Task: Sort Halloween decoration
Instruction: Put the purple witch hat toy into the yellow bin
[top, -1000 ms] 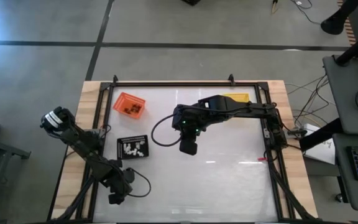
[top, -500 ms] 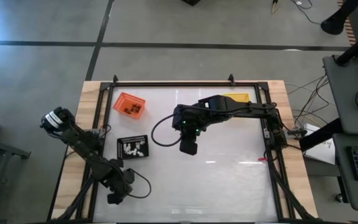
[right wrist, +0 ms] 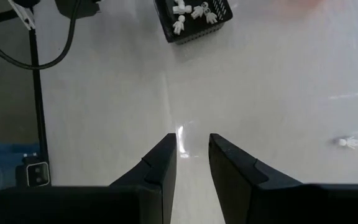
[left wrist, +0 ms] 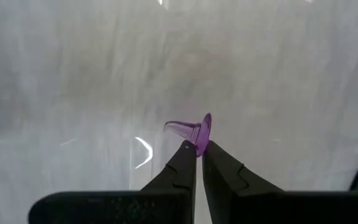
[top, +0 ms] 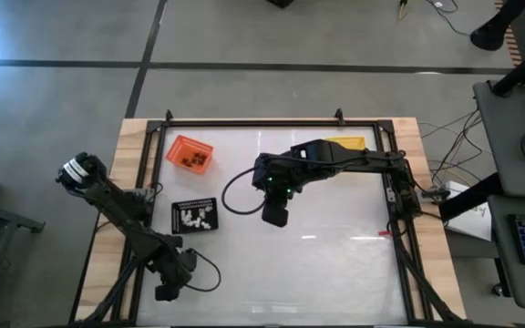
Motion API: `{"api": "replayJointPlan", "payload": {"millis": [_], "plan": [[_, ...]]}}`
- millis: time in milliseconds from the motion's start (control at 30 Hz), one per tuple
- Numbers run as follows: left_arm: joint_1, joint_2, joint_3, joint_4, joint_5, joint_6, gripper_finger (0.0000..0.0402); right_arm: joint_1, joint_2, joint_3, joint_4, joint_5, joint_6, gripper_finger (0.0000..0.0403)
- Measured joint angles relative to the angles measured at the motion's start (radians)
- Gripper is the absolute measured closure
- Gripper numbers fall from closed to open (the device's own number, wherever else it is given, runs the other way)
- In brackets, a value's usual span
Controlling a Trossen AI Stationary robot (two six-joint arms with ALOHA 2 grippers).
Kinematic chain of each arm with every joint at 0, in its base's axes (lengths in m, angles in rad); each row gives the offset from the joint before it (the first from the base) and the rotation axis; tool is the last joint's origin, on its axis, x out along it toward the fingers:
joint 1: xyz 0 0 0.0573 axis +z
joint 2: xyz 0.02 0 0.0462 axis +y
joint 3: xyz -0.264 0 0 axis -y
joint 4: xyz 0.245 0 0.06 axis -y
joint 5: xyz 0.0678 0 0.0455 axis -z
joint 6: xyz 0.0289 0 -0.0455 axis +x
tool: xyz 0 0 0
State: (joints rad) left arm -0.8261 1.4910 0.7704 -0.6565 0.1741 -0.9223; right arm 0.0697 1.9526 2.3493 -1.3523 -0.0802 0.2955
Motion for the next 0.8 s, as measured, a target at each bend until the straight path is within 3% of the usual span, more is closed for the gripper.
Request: {"api": "replayJointPlan", "payload": {"millis": [233, 433, 800], "plan": [[0.001, -0.100, 0.000, 0.022, -0.058, -0.003, 0.0401, 0.056, 0.000, 0.000, 0.000, -0.006, 0.026, 0.0316], [0.003, -0.253, 0.000, 0.101, -0.167, 0.022, 0.0401, 0.143, 0.000, 0.000, 0.026, -0.005, -0.077, 0.0316], [0.052, -0.477, 0.001, 0.338, -0.302, 0.214, 0.0402, 0.204, -0.001, -0.057, 0.402, 0.003, -0.243, 0.0316]]}}
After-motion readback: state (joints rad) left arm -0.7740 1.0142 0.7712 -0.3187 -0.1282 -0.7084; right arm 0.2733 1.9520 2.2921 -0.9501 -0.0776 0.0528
